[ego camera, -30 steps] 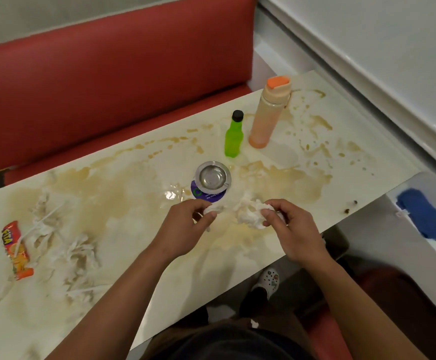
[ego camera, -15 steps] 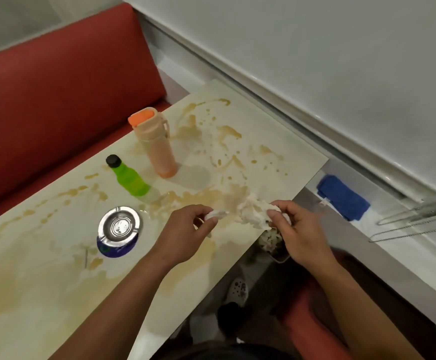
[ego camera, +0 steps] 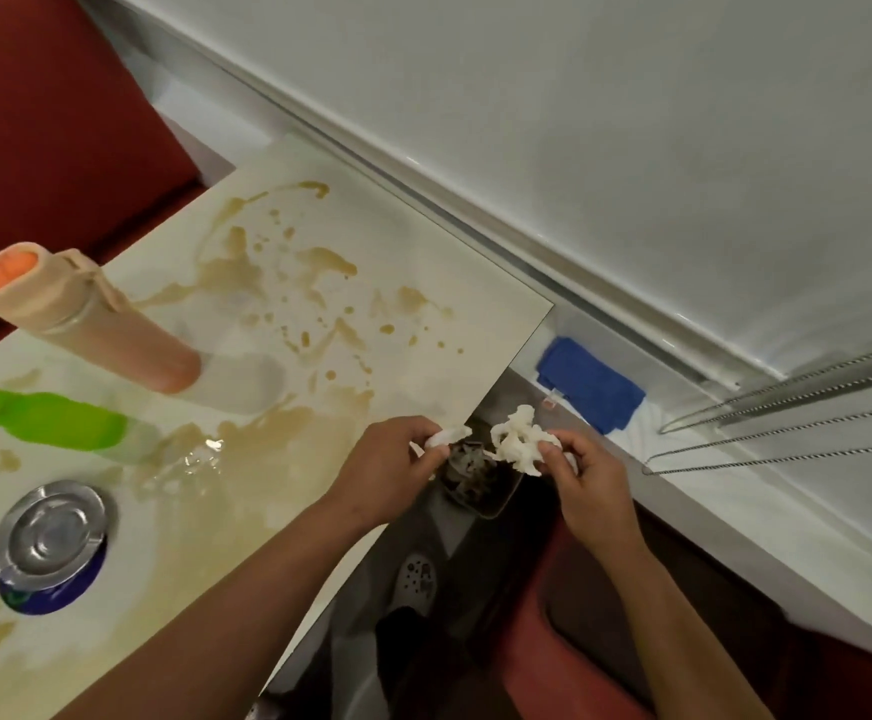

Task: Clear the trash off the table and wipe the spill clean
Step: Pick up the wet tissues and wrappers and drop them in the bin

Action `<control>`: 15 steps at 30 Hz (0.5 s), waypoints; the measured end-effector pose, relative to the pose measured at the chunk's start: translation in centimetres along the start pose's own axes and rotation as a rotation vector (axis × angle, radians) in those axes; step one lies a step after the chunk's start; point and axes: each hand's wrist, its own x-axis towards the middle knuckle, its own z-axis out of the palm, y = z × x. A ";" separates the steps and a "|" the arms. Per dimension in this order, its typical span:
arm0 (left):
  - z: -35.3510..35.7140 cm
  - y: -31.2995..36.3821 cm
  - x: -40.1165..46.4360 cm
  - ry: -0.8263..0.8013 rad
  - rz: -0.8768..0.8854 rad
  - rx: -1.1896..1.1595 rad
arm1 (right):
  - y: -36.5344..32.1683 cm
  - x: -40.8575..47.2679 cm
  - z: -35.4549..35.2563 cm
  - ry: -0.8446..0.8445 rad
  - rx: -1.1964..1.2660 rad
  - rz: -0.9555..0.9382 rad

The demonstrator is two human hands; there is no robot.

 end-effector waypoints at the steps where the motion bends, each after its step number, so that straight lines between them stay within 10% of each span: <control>1: 0.9 -0.1 0.6 -0.013 -0.002 -0.003 | 1.0 0.5 0.1 -0.004 0.008 0.023; 15: 15.8 -3.2 4.8 -0.104 -0.122 -0.138 | 15.1 7.3 5.7 -0.037 -0.121 0.153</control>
